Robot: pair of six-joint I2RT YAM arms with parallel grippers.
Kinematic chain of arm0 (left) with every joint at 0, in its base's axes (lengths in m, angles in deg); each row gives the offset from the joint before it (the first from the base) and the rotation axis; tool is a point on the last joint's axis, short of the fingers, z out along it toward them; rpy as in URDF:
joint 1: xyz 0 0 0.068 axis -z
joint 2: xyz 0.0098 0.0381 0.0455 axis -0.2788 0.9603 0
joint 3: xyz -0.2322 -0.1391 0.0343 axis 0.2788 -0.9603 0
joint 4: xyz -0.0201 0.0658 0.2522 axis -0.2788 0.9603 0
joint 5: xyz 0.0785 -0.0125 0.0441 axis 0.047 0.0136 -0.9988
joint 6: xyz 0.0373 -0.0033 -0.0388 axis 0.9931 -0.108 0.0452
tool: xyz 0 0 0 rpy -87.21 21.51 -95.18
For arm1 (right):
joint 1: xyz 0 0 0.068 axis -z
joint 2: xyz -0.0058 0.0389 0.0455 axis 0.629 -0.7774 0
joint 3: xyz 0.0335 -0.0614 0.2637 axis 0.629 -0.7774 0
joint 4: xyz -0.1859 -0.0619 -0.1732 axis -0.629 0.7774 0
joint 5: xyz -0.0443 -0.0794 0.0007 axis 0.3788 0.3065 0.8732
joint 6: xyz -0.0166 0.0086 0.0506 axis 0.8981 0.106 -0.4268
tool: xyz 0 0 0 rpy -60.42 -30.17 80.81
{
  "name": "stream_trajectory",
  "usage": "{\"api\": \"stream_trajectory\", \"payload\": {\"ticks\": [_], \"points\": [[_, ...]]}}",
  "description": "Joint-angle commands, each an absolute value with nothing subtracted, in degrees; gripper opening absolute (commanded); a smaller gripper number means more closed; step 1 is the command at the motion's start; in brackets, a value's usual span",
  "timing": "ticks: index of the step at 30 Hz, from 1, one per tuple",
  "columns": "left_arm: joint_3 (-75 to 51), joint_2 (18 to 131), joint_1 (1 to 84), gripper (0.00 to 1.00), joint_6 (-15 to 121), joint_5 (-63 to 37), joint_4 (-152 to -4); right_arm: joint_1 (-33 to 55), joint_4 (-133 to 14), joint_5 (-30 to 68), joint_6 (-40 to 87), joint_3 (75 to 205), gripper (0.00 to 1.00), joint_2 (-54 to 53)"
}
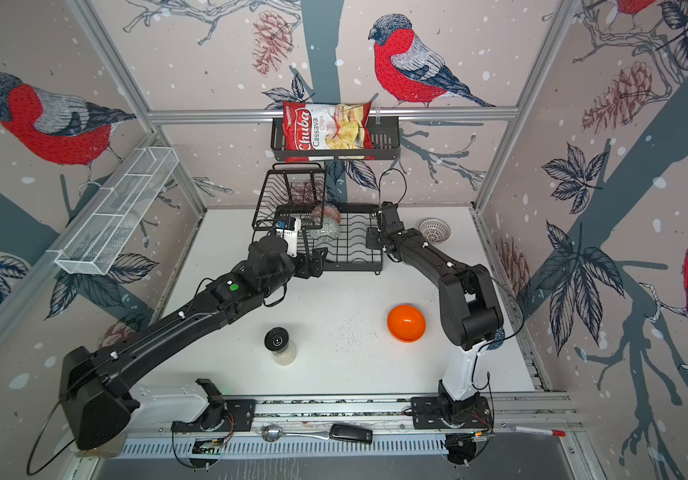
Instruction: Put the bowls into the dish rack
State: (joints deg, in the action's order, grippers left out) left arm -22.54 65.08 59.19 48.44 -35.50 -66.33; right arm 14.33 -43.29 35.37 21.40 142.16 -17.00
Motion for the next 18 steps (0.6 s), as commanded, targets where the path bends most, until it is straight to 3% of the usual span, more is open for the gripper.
{"api": "stream_trajectory", "payload": {"ticks": [1,2,18], "points": [[-23.18,64.35,59.18,0.98,47.33,-30.75,-71.57,14.71,-41.31,38.27,18.91,138.82,0.93,-12.48],[-23.3,64.33,59.18,0.98,47.21,-29.41,-72.17,14.72,-41.57,38.77,18.69,136.86,1.0,-10.69],[-24.85,71.42,68.27,0.98,44.14,-24.18,-78.39,20.86,-39.4,32.66,10.56,112.09,0.97,10.88]]}}
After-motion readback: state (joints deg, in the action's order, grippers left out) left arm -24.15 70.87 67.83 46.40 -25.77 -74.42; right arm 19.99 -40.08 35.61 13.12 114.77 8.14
